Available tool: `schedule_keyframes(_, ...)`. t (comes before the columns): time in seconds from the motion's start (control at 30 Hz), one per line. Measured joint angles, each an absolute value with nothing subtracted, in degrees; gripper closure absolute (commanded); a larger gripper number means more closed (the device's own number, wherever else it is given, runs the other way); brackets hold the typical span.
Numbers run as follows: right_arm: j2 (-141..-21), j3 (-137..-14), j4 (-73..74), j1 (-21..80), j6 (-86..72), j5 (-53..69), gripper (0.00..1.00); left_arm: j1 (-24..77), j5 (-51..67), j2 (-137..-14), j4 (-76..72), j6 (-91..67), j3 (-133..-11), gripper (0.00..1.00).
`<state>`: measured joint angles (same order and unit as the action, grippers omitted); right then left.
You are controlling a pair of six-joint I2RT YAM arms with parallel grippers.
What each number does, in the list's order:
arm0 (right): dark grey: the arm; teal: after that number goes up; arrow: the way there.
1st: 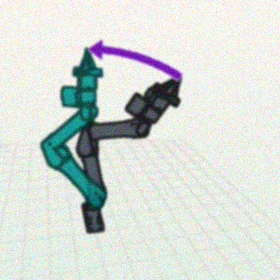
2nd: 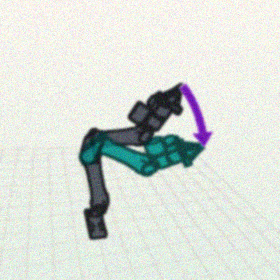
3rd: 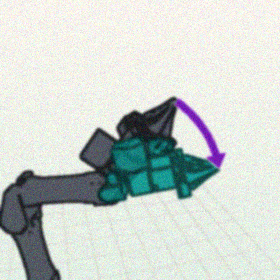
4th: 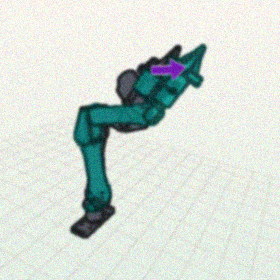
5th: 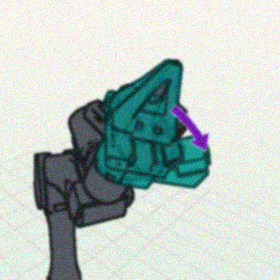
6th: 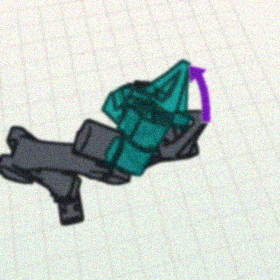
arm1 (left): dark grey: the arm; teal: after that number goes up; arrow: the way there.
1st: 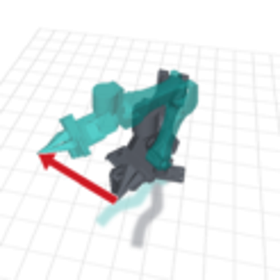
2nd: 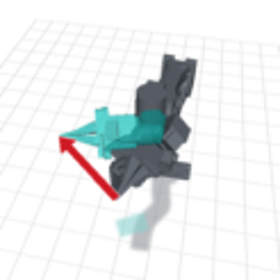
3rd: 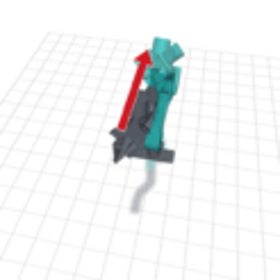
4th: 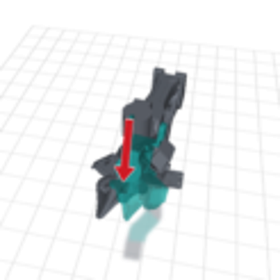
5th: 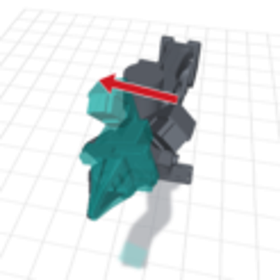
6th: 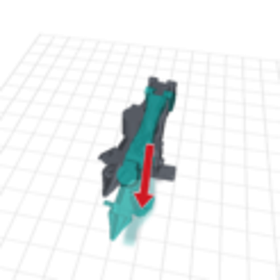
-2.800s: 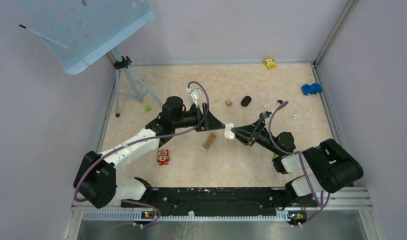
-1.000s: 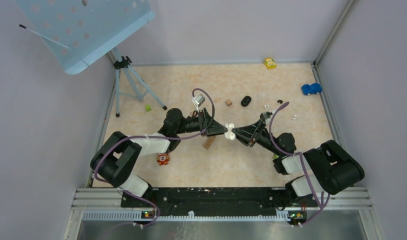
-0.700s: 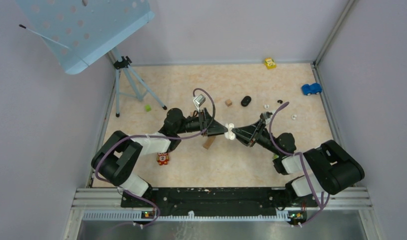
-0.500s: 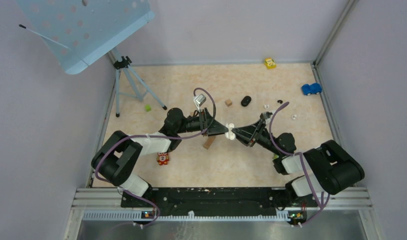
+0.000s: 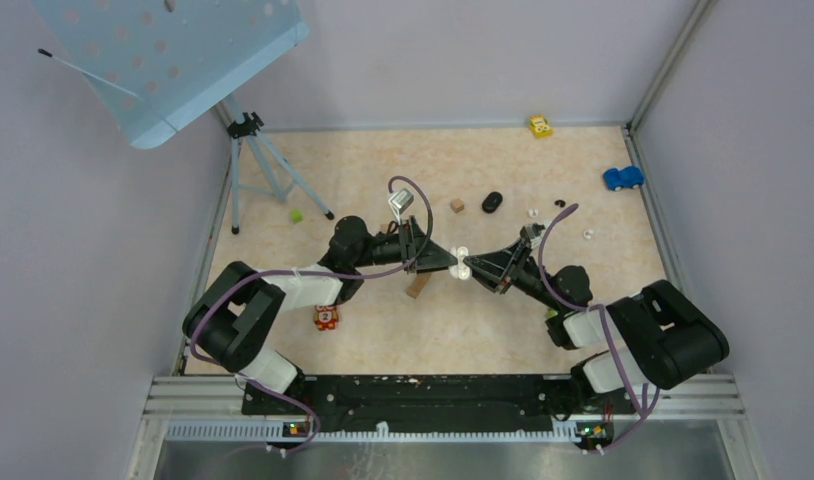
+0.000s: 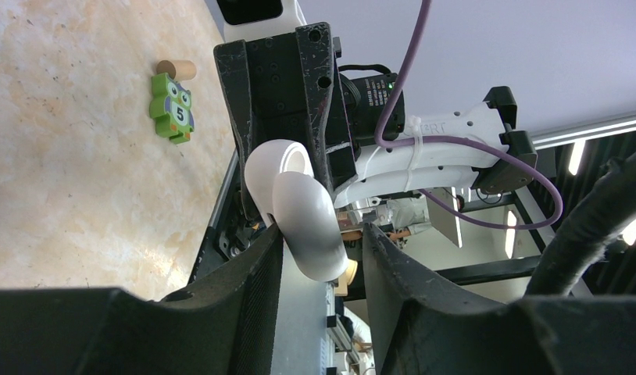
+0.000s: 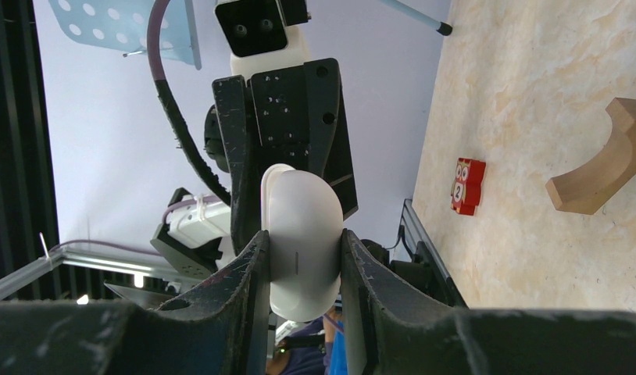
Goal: Insert the wireless bluetooth earbuds into the charging case
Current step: Pass from the right arm to the left
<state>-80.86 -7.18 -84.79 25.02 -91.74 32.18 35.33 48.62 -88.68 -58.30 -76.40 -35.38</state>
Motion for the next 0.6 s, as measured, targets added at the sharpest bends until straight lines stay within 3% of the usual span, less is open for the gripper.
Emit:
schedule_keyframes(0.23,-80.86,-7.18,-84.79,25.02,-91.74,32.18,1.00,35.33,48.60,-88.68,-58.28,-76.38,-35.38,0.58)
schedule_keyframes(0.4,-80.86,-7.18,-84.79,25.02,-91.74,32.18,1.00,35.33,48.62,-88.68,-58.28,-76.31,-35.38,0.51)
schedule_keyframes(0.6,-80.86,-7.18,-84.79,25.02,-91.74,32.18,1.00,35.33,48.66,-88.68,-57.12,-75.70,-35.81,0.54)
